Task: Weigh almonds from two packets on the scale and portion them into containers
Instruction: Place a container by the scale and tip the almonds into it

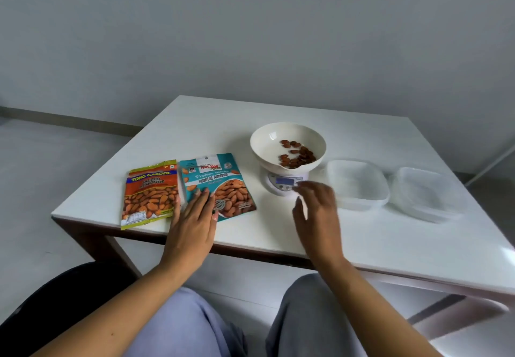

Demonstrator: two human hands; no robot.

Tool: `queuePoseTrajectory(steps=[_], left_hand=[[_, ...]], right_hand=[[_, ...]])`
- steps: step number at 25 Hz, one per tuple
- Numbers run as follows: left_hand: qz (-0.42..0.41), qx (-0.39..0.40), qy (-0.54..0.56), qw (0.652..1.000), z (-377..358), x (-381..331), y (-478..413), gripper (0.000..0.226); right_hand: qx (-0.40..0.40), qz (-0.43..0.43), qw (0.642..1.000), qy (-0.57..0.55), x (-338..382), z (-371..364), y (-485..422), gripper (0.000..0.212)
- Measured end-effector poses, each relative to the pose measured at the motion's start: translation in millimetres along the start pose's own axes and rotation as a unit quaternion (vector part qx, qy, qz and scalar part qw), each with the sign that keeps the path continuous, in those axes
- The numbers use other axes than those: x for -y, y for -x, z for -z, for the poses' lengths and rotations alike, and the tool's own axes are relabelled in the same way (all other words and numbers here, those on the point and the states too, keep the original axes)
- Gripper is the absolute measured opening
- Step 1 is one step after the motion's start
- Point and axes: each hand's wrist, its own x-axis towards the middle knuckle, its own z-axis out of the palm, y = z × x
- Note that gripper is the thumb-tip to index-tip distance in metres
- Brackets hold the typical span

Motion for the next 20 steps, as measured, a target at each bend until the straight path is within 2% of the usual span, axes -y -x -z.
queuePoseTrajectory(steps=[2,4,6,7,9,11,15,18,20], left_hand=[[-0.003,0.007,-0.001,1.000,1,0,1,0.073],[-0.004,0.021,0.001,1.000,3,-1,0,0.074],[-0.009,0.028,0.000,1.000,6,-4,0,0.076],[-0.012,0.030,0.003,0.999,7,-6,1,0.077],[-0.025,0.033,0.024,0.999,9,-13,2,0.079],[-0.044,0.031,0.059,0.997,11,-21,5,0.083],[-0.077,0.038,0.186,0.979,20,-47,6,0.092],[-0.075,0.068,0.335,0.937,35,-67,5,0.063],[-0.076,0.059,0.372,0.923,41,-73,4,0.052]], right_hand=[[-0.035,-0.011,0.995,0.090,-25,21,-7,0.032],[0.009,-0.061,0.986,0.154,-48,32,-16,0.042],[0.091,-0.116,0.971,0.186,-65,35,-19,0.053],[0.119,-0.120,0.965,0.200,-69,34,-16,0.057],[0.124,-0.098,0.963,0.219,-68,36,-5,0.063],[0.086,-0.077,0.970,0.212,-56,38,8,0.060],[0.037,-0.022,0.981,0.191,-23,42,34,0.037],[0.067,0.010,0.989,0.134,-2,40,41,0.033],[0.097,0.024,0.994,0.050,5,41,37,0.032]])
